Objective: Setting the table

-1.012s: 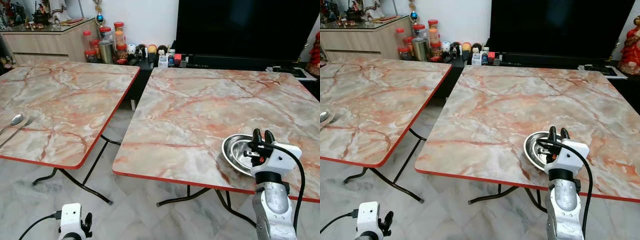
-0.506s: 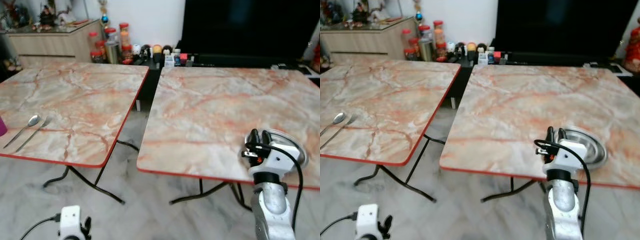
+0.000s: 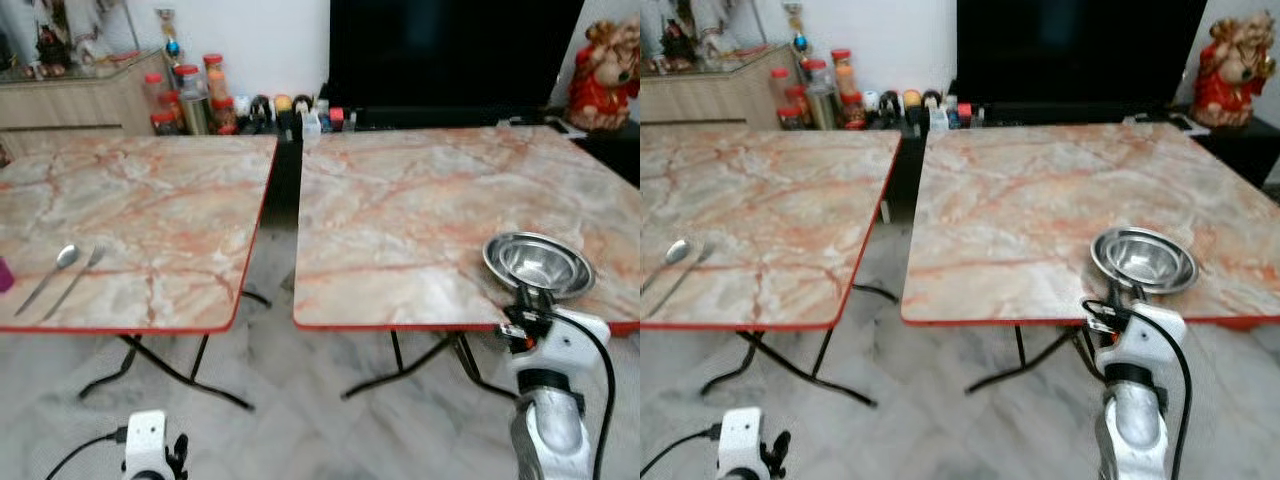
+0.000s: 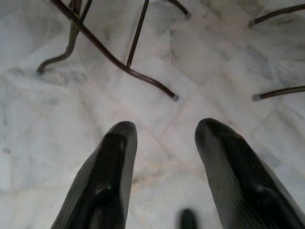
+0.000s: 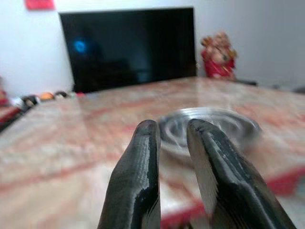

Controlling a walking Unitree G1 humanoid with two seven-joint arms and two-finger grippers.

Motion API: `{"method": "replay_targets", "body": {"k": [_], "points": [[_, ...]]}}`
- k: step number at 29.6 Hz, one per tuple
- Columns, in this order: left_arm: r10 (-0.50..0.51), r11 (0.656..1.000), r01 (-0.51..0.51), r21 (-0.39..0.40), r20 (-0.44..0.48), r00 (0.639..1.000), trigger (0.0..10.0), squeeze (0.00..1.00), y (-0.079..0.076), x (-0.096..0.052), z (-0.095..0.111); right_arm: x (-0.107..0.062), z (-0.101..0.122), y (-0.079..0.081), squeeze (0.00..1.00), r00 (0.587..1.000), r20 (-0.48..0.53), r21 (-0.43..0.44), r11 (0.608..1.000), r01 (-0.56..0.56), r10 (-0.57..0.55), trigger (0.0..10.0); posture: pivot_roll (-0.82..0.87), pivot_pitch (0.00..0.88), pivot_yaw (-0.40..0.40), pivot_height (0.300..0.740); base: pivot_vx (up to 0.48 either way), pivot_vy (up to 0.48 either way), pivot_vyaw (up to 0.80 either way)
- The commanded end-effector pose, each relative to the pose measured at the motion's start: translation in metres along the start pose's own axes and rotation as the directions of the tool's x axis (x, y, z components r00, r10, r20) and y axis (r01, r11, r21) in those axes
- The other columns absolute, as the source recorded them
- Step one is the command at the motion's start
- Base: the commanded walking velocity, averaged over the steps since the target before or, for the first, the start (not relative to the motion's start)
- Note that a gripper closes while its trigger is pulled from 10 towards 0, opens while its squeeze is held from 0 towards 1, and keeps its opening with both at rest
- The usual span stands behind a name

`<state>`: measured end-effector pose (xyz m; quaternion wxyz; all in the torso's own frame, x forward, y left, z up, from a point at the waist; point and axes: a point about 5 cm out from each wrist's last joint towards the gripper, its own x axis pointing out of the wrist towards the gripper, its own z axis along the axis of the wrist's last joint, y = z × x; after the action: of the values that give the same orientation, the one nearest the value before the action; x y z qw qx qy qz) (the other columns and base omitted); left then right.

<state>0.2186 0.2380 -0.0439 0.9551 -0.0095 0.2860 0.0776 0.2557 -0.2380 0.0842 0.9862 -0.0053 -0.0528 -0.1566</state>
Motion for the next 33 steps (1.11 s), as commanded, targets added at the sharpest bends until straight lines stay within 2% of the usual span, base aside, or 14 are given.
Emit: {"method": "replay_targets", "body": {"k": [1,4,5,9,12,14,15,17,18,20,21,23,27,33], "points": [[0.007,1.0,-0.006,0.025,-0.022,1.0,10.0,0.0,0.005,-0.001,-0.003,-0.008,-0.021,0.002,0.0,0.996,-0.088,0.016,1.0,0.003,-0.001,10.0,-0.04,0.0,0.017,0.74,0.0,0.296,0.0],[0.012,1.0,-0.012,0.018,-0.022,1.0,10.0,0.0,0.005,-0.001,-0.002,-0.014,-0.037,-0.006,0.0,0.987,-0.158,0.032,0.999,0.043,-0.037,10.0,-0.04,0.0,0.018,0.74,0.0,0.3,0.0],[0.011,1.0,-0.01,0.019,-0.022,1.0,10.0,0.0,0.005,0.0,-0.002,-0.02,-0.05,-0.013,0.0,0.973,-0.226,0.076,0.994,0.076,-0.057,10.0,-0.04,0.0,0.019,0.74,0.0,0.334,0.0],[0.009,1.0,-0.009,0.018,-0.022,1.0,10.0,0.0,0.003,0.001,0.0,-0.034,-0.08,-0.026,0.0,0.926,-0.365,0.106,0.984,0.142,-0.094,10.0,-0.04,0.0,0.017,0.74,0.0,0.34,0.0],[0.011,1.0,-0.011,0.012,-0.023,1.0,10.0,0.0,0.001,0.002,0.002,-0.06,-0.112,-0.041,0.0,0.83,-0.54,0.047,0.98,0.192,-0.137,10.0,-0.03,0.0,0.012,0.74,0.0,0.31,0.0],[0.013,1.0,-0.013,0.01,-0.025,1.0,10.0,0.0,0.001,0.003,0.003,-0.069,-0.12,-0.044,0.0,0.8,-0.583,0.042,0.979,0.2,-0.139,10.0,-0.03,0.0,0.01,0.74,0.0,0.396,0.0],[0.013,1.0,-0.013,0.01,-0.025,1.0,10.0,0.0,0.001,0.003,0.003,-0.069,-0.12,-0.044,0.0,0.8,-0.583,0.042,0.979,0.2,-0.139,10.0,-0.03,0.0,0.01,0.74,0.0,0.48,0.0],[0.014,1.0,-0.014,0.01,-0.028,0.999,10.0,0.0,0.0,0.003,0.003,-0.08,-0.129,-0.046,0.0,0.761,-0.633,0.006,0.982,0.189,-0.143,10.0,-0.02,0.0,0.006,0.74,0.0,0.48,0.61],[0.015,1.0,-0.014,0.009,-0.029,0.999,10.0,0.0,0.0,0.003,0.003,-0.081,-0.13,-0.045,0.0,0.755,-0.641,0.0,0.984,0.18,-0.138,10.0,-0.02,0.0,0.005,0.74,0.0,0.48,0.8],[0.015,1.0,-0.015,0.009,-0.029,0.999,10.0,0.0,0.0,0.003,0.003,-0.083,-0.132,-0.043,0.0,0.748,-0.651,-0.003,0.986,0.167,-0.129,10.0,-0.03,0.0,0.006,0.74,0.0,0.48,0.8],[0.015,1.0,-0.014,0.01,-0.03,0.999,10.0,0.0,0.0,0.003,0.003,-0.087,-0.135,-0.042,0.0,0.728,-0.674,0.006,0.985,0.174,-0.125,10.0,-0.02,0.0,0.004,0.74,0.0,0.48,0.4],[0.015,1.0,-0.014,0.009,-0.03,0.999,10.0,0.0,0.0,0.003,0.003,-0.088,-0.138,-0.042,0.0,0.715,-0.687,0.015,0.982,0.19,-0.128,10.0,-0.02,0.0,0.003,0.74,0.0,0.48,0.2],[0.017,1.0,-0.017,0.007,-0.031,0.999,10.0,0.0,-0.001,0.004,0.003,-0.088,-0.139,-0.04,0.0,0.714,-0.689,0.043,0.975,0.218,-0.129,10.0,-0.01,0.0,0.001,0.74,0.0,0.48,0.0],[0.018,1.0,-0.018,0.007,-0.028,0.999,10.0,0.0,-0.001,0.004,0.004,-0.085,-0.139,-0.034,0.0,0.718,-0.687,0.054,0.979,0.197,-0.107,10.0,-0.01,0.0,0.003,0.74,0.0,0.48,0.0]]}}
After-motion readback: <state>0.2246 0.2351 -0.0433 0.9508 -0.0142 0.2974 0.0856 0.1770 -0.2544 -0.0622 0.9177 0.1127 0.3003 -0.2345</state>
